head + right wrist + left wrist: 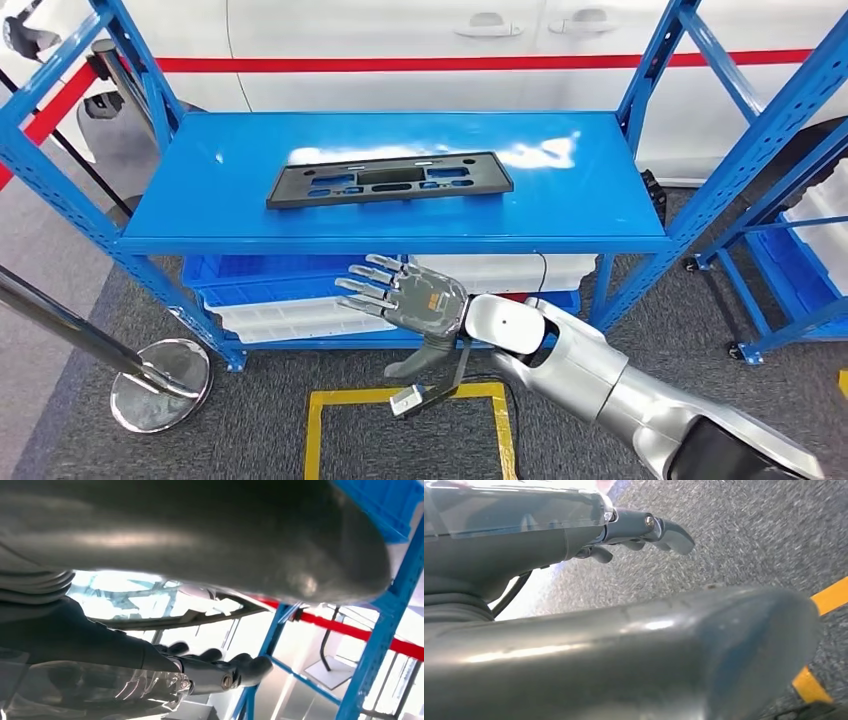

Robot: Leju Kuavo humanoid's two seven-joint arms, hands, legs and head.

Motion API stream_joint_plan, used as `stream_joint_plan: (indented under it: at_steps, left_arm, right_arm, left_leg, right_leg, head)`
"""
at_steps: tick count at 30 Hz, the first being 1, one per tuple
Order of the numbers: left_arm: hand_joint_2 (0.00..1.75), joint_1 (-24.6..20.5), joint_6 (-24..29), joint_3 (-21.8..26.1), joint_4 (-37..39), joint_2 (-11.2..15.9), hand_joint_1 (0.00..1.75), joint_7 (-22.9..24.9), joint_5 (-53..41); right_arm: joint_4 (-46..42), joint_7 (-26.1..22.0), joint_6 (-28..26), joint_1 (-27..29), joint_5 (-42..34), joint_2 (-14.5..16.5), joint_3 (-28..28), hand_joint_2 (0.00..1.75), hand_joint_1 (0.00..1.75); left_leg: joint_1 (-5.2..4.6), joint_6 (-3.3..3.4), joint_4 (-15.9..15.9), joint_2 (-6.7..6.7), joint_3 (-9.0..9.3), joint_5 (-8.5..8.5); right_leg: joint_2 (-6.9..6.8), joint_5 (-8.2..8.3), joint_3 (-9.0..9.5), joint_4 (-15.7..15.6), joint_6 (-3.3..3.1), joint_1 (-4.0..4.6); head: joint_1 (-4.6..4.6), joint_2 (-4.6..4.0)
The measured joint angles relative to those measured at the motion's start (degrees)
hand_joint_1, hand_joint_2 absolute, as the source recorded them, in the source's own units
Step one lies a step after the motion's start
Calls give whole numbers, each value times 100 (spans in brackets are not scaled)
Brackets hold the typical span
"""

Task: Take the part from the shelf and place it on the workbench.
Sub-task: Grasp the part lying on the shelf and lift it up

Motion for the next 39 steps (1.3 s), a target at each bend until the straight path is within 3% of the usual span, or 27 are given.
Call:
stream_joint_plan:
  at_steps: [2,4,7,8,9,10,12,14,16,19,20,22,23,24,25,27,28,29,34,35,37,38,39]
  left_arm:
    - [0,-1,4,1,-1,1,0,-1,-7]
    - [0,-10,7,2,-1,1,0,-1,-9]
    - [0,-21,8,2,-1,-4,0,-2,-9]
    - [0,-13,8,2,-1,-4,0,-2,-9]
    - [0,-1,7,2,-1,-5,0,-2,-10]
    - [0,7,4,2,-1,-5,0,-2,-16]
    - [0,8,-10,2,-1,-2,0,-1,-44]
    - [0,-8,-26,1,-1,4,0,3,-80]
    - [0,-19,-40,1,-1,7,0,15,-101]
    - [0,-41,-55,1,-2,-3,0,41,-98]
    - [0,-59,-57,0,-3,-8,0,42,-96]
    - [0,-86,-60,0,-3,-13,0,37,-92]
    - [0,-91,-60,0,-3,-14,0,35,-92]
    - [0,-88,-61,1,-3,-15,0,34,-93]
    - [0,-82,-64,1,-3,-15,0,34,-95]
    - [0,-75,-72,2,-3,-19,0,34,-103]
    - [0,-78,-75,2,-3,-24,0,34,-107]
    - [0,-83,-76,2,-3,-27,0,34,-109]
    - [0,-99,-77,2,-5,-29,0,39,-110]
    - [0,-106,-77,1,-5,-29,0,39,-110]
    - [0,-114,-77,0,-5,-30,0,39,-110]
    - [0,-109,-77,-1,-5,-31,0,39,-110]
    - [0,-99,-77,-1,-5,-31,0,40,-110]
  right_arm:
    - [-50,2,2,-17,2,-18,21,0,0]
    - [-102,4,1,-44,2,-107,33,0,0]
    - [-153,3,-1,-61,2,-266,65,0,0]
    - [-157,3,0,-57,2,-309,80,0,0]
    - [-163,4,0,-53,2,-347,94,0,0]
    - [-177,9,2,-51,2,-386,107,0,0]
    - [-223,48,16,-58,3,-453,122,0,0]
    - [-264,98,40,-77,10,-502,133,0,0]
    - [-305,119,68,-94,20,-521,143,0,0]
    - [-411,131,95,-139,40,-523,153,0,0]
    - [-441,136,98,-156,48,-523,170,0,0]
    - [-493,148,105,-165,55,-519,236,0,0]
    - [-528,156,116,-153,57,-515,284,0,0]
    - [-563,167,132,-141,56,-512,331,0,0]
    - [-600,183,158,-134,51,-510,376,0,0]
    - [-652,224,215,-138,37,-509,437,0,0]
    - [-669,243,240,-151,27,-507,461,0,0]
    - [-682,255,257,-165,20,-505,480,0,0]
    - [-762,282,286,-211,-9,-561,519,0,0]
    - [-779,283,288,-220,-11,-601,523,0,0]
    - [-802,282,291,-225,-13,-668,543,0,0]
    - [-804,281,292,-220,-13,-686,557,0,0]
    - [-804,281,292,-214,-13,-695,570,0,0]
  left_leg:
    - [1,-70,41,35,24,-42]
    - [13,-116,349,69,-91,-167]
    - [32,-184,1420,88,-744,-594]
    - [34,-198,1660,91,-935,-650]
    - [33,-200,1706,92,-1037,-582]
    - [30,-189,1523,92,-1027,-382]
    - [13,-124,745,81,-787,184]
    - [-21,-43,172,69,-615,393]
    - [-46,13,62,62,-585,374]
    - [21,77,-32,47,-456,442]
    - [45,100,-61,42,-416,434]
    - [47,126,-70,25,-372,385]
    - [49,127,-69,11,-344,351]
    - [52,118,-67,-7,-303,313]
    - [57,105,-63,-24,-248,269]
    - [68,65,-44,-53,-132,164]
    - [62,33,-24,-58,-97,110]
    - [56,-1,-9,-62,-91,69]
    - [61,-176,128,-2,-112,-114]
    - [65,-207,372,26,-226,-242]
    - [67,-247,1164,73,-675,-567]
    - [68,-258,1524,80,-910,-665]
    - [68,-261,1718,82,-1072,-647]
  right_leg:
    - [3,-10,68,-45,-76,1]
    - [-13,-59,165,-79,-147,-12]
    - [-47,-160,268,-91,-200,1]
    - [-50,-195,304,-90,-203,10]
    - [-50,-233,350,-89,-202,18]
    - [-49,-274,408,-89,-198,26]
    - [-51,-365,539,-93,-185,38]
    - [-45,-433,612,-97,-144,44]
    - [-35,-482,640,-105,-73,50]
    - [-17,-634,600,64,3,44]
    - [0,-748,465,325,21,25]
    - [30,-994,2,1101,67,-22]
    - [33,-1033,-226,1420,93,-51]
    - [31,-962,-367,1553,117,-79]
    - [29,-768,-396,1457,134,-103]
    - [-4,-222,-192,773,144,-133]
    - [-34,-45,-59,430,135,-123]
    - [-61,11,42,188,114,-113]
    - [-64,-152,186,-32,-49,-88]
    - [-79,-169,218,-50,-82,-92]
    - [-104,-219,271,-59,-128,-78]
    - [-108,-247,299,-58,-136,-70]
    - [-108,-277,335,-57,-138,-63]
  head:
    - [-2,1]
    - [-2,1]
    - [-3,1]
    - [-3,1]
    - [-3,1]
    - [-3,1]
    - [-2,1]
    - [-3,1]
    - [-4,1]
    - [-3,1]
    - [-3,1]
    - [-3,1]
    - [-3,1]
    - [-3,1]
    - [-3,1]
    - [-2,1]
    - [-2,1]
    - [-1,1]
    - [-2,1]
    - [-2,1]
    - [-1,1]
    - [-2,1]
    - [-1,1]
